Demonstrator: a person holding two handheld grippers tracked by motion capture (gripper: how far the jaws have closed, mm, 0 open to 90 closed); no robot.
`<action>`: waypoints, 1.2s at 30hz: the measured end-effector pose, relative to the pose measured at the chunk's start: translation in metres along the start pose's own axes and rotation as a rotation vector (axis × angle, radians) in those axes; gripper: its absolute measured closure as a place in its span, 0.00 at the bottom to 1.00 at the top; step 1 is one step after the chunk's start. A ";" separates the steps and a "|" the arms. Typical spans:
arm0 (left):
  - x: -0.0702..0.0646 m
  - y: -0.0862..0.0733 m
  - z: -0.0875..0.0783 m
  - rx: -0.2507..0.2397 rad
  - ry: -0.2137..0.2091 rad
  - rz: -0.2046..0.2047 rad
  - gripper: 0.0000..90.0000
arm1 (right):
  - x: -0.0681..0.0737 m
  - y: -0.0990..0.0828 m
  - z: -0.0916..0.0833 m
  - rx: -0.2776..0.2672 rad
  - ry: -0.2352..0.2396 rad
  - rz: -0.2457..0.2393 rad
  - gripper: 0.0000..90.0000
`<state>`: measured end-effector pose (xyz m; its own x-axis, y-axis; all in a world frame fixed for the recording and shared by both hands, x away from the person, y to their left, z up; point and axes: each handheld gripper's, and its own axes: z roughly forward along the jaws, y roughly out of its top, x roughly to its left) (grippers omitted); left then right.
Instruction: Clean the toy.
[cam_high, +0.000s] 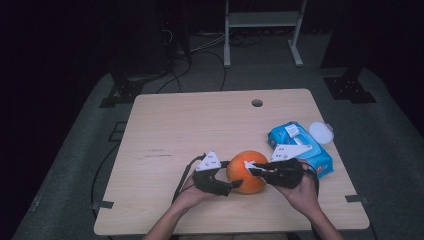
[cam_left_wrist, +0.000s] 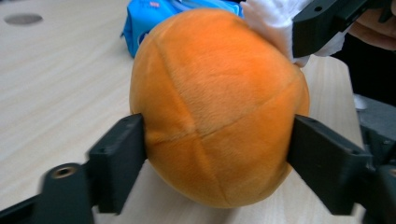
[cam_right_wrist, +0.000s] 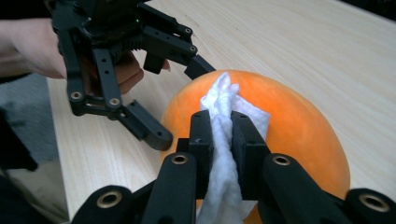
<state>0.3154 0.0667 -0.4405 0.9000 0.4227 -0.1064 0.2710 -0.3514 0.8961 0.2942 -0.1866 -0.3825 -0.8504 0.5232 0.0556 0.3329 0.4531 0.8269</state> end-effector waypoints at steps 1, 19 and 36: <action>-0.006 0.003 -0.002 0.001 0.017 0.032 0.31 | 0.004 0.002 0.001 0.001 -0.009 -0.017 0.88; -0.020 0.003 0.005 0.016 0.030 0.140 0.20 | 0.000 0.003 -0.009 -0.019 -0.044 -0.005 0.88; -0.022 -0.002 0.002 0.027 0.071 0.182 0.34 | 0.021 0.011 0.001 0.000 -0.038 -0.088 0.89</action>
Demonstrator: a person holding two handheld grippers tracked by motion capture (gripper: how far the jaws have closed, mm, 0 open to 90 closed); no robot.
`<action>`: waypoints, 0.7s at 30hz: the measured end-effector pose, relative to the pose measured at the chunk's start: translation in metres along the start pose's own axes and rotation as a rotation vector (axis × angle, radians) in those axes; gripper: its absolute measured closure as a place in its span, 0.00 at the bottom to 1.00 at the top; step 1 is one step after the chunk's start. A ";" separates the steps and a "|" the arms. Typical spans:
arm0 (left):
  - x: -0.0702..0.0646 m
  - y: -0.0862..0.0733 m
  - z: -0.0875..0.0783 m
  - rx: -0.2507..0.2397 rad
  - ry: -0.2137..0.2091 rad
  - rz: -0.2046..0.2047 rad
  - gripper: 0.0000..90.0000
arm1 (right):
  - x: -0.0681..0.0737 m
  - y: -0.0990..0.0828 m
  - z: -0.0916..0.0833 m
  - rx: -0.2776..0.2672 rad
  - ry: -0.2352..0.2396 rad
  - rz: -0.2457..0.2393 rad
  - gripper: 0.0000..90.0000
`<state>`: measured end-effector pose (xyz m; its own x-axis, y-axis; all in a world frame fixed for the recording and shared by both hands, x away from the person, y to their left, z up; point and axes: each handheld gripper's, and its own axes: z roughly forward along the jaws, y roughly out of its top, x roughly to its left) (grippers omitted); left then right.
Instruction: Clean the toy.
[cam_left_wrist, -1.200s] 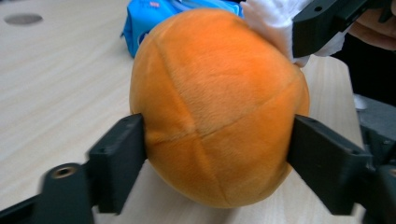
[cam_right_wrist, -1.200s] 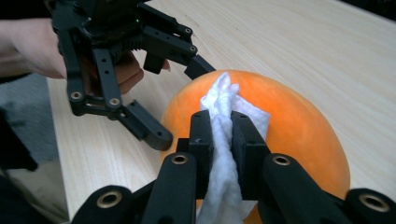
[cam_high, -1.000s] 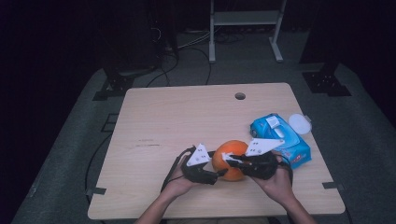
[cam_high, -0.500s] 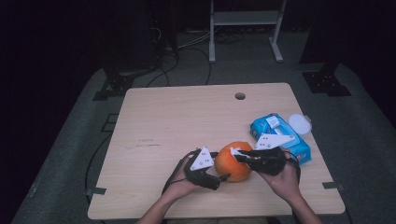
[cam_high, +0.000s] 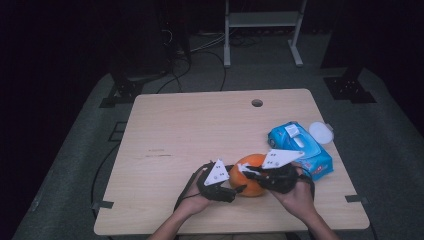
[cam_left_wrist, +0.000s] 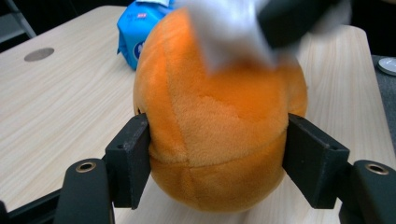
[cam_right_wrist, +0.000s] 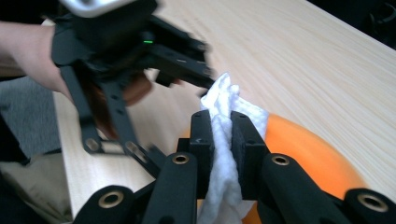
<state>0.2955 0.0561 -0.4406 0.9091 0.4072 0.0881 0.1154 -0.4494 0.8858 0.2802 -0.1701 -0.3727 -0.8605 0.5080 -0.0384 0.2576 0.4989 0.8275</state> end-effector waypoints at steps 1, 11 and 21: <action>0.002 -0.002 0.000 -0.002 -0.006 -0.010 0.34 | -0.005 -0.002 -0.003 -0.001 -0.013 0.014 0.89; 0.006 0.002 0.002 -0.011 -0.061 -0.106 0.19 | -0.001 -0.007 0.006 -0.015 0.057 0.045 0.88; 0.012 -0.004 -0.002 -0.006 -0.060 -0.074 0.27 | -0.017 -0.012 -0.004 -0.015 -0.009 0.068 0.89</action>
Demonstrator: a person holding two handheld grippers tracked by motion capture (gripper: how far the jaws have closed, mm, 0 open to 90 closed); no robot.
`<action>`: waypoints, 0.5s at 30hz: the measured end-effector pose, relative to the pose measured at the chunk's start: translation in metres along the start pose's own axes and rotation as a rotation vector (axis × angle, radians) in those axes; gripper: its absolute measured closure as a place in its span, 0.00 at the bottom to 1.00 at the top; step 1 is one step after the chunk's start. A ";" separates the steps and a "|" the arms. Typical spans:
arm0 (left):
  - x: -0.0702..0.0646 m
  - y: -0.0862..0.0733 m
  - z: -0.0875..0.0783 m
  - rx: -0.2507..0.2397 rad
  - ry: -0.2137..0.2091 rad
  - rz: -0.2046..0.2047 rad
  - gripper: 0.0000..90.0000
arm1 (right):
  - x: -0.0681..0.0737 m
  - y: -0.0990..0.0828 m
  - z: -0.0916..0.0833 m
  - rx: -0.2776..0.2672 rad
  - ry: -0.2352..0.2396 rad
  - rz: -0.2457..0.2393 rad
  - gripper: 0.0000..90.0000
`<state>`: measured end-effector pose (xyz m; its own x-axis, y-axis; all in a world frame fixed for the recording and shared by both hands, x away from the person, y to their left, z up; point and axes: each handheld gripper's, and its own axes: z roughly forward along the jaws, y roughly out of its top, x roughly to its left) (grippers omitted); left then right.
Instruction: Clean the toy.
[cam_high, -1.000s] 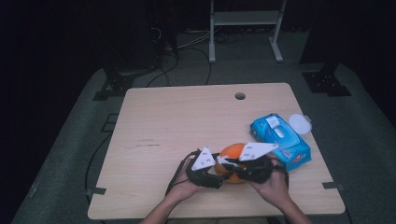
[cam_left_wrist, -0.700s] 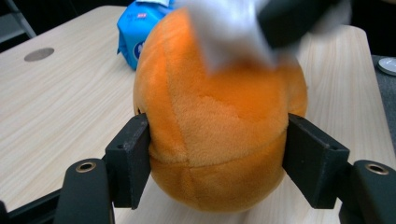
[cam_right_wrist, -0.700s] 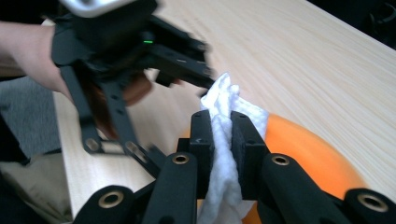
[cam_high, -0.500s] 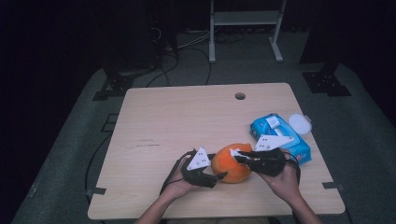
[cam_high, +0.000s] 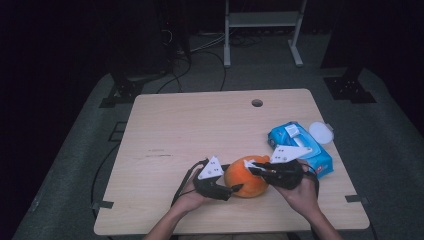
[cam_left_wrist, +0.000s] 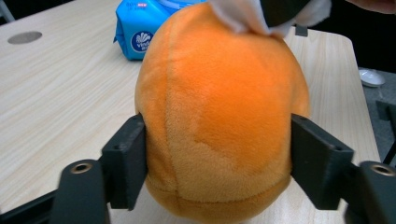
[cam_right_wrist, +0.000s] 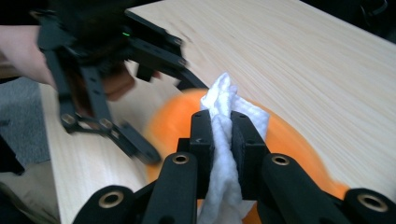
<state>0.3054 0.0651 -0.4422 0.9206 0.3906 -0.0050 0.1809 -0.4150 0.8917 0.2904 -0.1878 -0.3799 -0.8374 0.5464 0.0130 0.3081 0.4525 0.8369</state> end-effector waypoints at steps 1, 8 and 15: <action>0.001 0.000 0.000 -0.003 -0.002 -0.008 0.27 | 0.000 0.000 0.000 0.000 0.000 0.000 0.89; -0.006 0.006 0.004 -0.003 0.011 0.044 0.24 | 0.023 0.006 0.015 0.026 0.082 -0.066 0.88; 0.003 0.001 -0.005 -0.002 -0.002 0.045 0.30 | 0.004 0.003 0.003 0.005 0.026 -0.023 0.89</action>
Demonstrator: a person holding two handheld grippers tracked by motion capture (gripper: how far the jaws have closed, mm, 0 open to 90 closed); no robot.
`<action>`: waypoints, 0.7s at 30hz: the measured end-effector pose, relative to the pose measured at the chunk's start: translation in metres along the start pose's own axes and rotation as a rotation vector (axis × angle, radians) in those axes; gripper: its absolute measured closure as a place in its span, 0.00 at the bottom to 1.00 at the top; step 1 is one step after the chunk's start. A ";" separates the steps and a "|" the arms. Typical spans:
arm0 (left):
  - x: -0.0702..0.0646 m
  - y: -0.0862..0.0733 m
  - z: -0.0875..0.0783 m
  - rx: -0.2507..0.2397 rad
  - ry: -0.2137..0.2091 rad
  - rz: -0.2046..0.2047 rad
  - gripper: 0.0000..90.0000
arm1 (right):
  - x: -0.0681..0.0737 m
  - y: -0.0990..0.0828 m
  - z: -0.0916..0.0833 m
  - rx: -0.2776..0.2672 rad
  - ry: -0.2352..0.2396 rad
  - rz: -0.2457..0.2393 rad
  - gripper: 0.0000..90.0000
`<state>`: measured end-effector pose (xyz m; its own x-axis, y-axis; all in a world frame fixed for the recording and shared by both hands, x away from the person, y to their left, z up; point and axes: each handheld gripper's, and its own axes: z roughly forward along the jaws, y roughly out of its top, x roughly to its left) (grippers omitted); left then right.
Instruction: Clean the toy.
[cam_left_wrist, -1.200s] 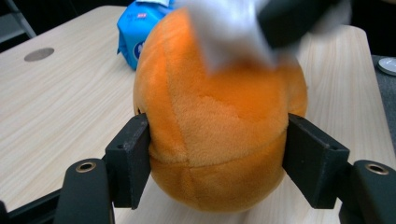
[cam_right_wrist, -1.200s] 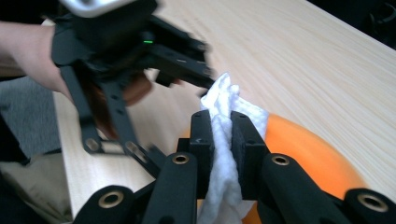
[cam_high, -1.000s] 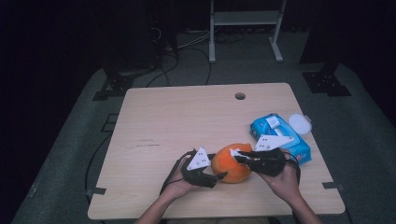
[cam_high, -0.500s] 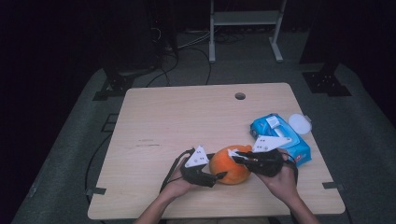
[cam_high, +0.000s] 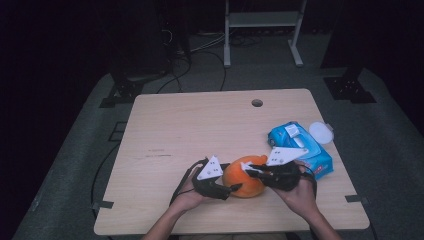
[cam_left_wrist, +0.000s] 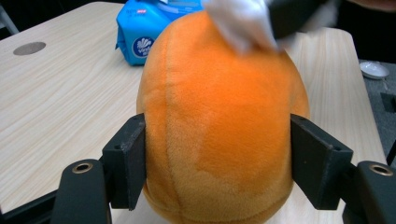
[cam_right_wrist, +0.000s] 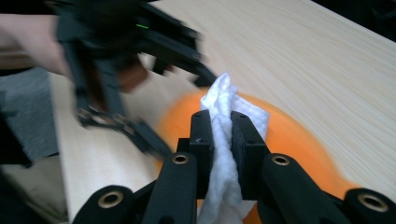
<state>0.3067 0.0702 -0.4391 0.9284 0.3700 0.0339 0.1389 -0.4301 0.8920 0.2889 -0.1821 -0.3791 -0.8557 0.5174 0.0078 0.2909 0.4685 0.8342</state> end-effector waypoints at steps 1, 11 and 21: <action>0.002 0.000 0.000 -0.003 -0.017 -0.008 0.30 | -0.004 -0.003 -0.001 -0.001 0.008 0.030 0.88; 0.006 0.001 -0.006 0.012 -0.032 -0.006 0.32 | 0.014 0.000 0.012 0.007 0.055 -0.021 0.88; 0.017 -0.004 -0.008 -0.004 -0.069 -0.071 0.18 | -0.003 -0.012 0.006 0.017 -0.001 0.033 0.88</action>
<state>0.3189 0.0848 -0.4380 0.9380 0.3414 -0.0604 0.2037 -0.4016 0.8929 0.2902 -0.1846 -0.3924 -0.8449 0.5339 0.0346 0.3265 0.4632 0.8239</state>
